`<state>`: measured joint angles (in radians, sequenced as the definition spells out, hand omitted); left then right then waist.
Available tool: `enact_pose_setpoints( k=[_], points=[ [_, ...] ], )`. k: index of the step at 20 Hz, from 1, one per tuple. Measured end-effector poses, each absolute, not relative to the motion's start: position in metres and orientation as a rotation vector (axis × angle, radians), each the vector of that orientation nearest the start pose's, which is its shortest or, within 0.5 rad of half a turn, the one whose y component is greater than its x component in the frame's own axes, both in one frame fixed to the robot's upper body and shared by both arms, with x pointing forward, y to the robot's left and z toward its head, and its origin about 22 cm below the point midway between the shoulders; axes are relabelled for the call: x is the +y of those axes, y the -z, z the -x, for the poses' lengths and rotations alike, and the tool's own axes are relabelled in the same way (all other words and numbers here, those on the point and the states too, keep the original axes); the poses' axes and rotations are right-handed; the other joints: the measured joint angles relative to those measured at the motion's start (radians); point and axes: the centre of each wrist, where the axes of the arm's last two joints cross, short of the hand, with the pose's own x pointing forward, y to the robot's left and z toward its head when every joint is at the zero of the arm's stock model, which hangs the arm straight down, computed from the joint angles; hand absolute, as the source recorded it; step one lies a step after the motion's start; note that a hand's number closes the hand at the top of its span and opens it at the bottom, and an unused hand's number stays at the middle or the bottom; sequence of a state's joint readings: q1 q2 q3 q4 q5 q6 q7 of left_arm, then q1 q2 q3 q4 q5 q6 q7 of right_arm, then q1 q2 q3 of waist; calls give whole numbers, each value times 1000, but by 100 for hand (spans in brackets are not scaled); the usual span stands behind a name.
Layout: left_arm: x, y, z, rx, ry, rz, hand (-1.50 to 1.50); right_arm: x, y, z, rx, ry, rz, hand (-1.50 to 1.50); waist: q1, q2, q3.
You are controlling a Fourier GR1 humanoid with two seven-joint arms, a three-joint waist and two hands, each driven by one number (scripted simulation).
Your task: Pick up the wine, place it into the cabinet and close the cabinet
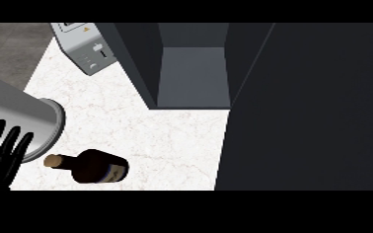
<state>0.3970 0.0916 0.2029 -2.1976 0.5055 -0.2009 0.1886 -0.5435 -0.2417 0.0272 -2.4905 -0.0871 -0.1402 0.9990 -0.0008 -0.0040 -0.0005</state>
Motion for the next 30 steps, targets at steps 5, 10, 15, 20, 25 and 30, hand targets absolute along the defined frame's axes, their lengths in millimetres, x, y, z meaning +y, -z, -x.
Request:
enact_pose_setpoints(
  k=[5,10,15,20,25,30],
  points=[
    [308,-62,-133,-1705,-195,162,-150,-198,-283,-157,-1984,-248,-108,-150,0,1,0],
    [312,-33,-130,-1690,-192,162,-150,-200,-284,-157,-1993,-241,-97,-150,0,1,0],
    [317,-7,-133,-1671,-197,162,-150,-199,-284,-157,-1991,-238,-110,-150,-1,1,0],
    [316,21,-139,-1637,-200,169,-150,-199,-287,-156,-2003,-241,-108,-150,-4,1,0],
    [314,45,-135,-1612,-205,173,-150,-199,-286,-156,-2003,-243,-106,-150,-2,1,0],
    [317,70,-143,-1594,-211,176,-150,-199,-290,-155,-2016,-249,-101,-150,-6,1,0]
  ],
)
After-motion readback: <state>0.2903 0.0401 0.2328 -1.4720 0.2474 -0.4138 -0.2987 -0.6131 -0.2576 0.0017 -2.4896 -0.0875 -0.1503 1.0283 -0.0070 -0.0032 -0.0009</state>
